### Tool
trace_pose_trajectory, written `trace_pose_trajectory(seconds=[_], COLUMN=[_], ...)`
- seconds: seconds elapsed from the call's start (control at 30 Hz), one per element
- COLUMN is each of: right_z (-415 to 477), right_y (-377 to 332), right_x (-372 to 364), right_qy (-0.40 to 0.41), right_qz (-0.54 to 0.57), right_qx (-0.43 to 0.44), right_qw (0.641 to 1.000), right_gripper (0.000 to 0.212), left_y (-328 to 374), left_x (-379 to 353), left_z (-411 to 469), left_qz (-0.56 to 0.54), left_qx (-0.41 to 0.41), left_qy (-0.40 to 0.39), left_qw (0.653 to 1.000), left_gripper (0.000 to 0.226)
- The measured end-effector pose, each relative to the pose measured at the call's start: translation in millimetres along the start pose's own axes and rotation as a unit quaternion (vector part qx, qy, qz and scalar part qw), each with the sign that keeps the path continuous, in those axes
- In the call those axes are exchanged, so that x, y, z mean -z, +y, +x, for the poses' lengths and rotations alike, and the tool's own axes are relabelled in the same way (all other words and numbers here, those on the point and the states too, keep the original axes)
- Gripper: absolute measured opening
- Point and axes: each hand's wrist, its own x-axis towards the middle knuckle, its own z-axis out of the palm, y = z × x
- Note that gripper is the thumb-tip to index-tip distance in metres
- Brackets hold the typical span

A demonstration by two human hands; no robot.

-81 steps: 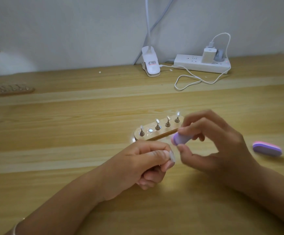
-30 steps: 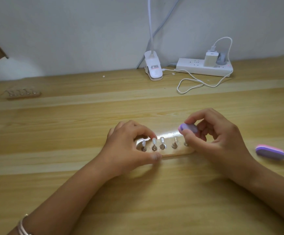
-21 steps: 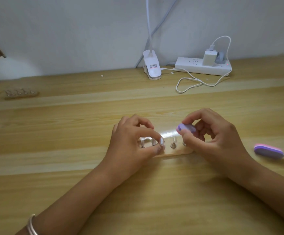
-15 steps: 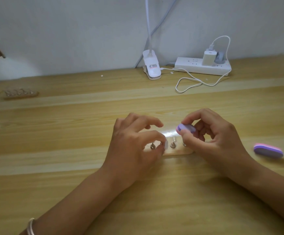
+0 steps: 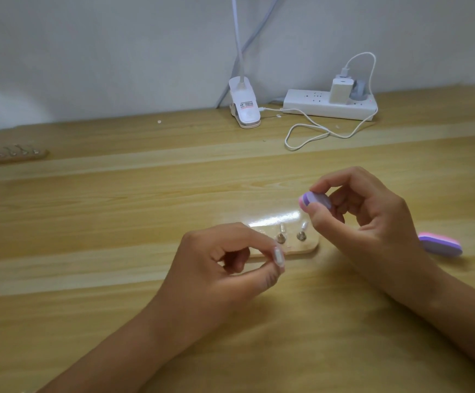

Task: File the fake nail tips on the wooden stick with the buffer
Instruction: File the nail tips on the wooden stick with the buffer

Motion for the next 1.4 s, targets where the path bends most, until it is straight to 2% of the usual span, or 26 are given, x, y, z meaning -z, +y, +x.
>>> trace_pose_trajectory(seconds=[0.13, 0.27, 0.43, 0.6, 0.8, 0.93, 1.13, 1.3, 1.4], right_z=[-3.7, -7.7, -6.6, -5.9, -1.9, 3.6, 9.0, 8.3, 2.9], right_y=[-5.6, -7.0, -4.1, -4.0, -0.6, 1.3, 0.5, 7.1, 8.4], right_x=[1.1, -2.1, -2.7, -2.6, -1.1, 2.0, 11.5, 9.3, 4.5], right_qy=[-0.034, -0.076, -0.074, -0.071, -0.056, -0.025, 0.059, -0.008, -0.042], right_qz=[-0.039, -0.079, -0.1, -0.102, -0.133, -0.147, -0.11, -0.012, -0.031], right_qx=[0.092, 0.156, 0.165, 0.163, 0.161, 0.116, -0.039, -0.164, -0.132], right_qw=[0.994, 0.982, 0.978, 0.979, 0.976, 0.982, 0.991, 0.986, 0.99], right_gripper=[0.016, 0.015, 0.014, 0.016, 0.015, 0.015, 0.013, 0.022, 0.015], left_y=[-6.2, -8.5, -10.6, -10.5, -11.0, -11.6, -15.9, -16.6, -13.0], left_x=[-2.7, -6.3, -10.0, -14.4, -16.1, -16.2, -17.7, -17.1, -15.5], left_z=[0.0, -0.1, 0.2, 1.7, 9.5, 11.9, 11.3, 10.3, 9.4], left_qz=[-0.009, 0.028, 0.088, 0.15, 0.152, 0.151, 0.13, 0.1, 0.052], left_qx=[0.031, 0.013, -0.013, -0.028, -0.012, -0.006, 0.013, 0.026, 0.038], left_qy=[-0.003, -0.02, -0.029, -0.095, -0.098, -0.097, -0.121, -0.112, -0.034], left_qw=[0.999, 0.999, 0.996, 0.984, 0.983, 0.984, 0.984, 0.988, 0.997], left_gripper=[0.013, 0.011, 0.014, 0.012, 0.012, 0.011, 0.014, 0.012, 0.013])
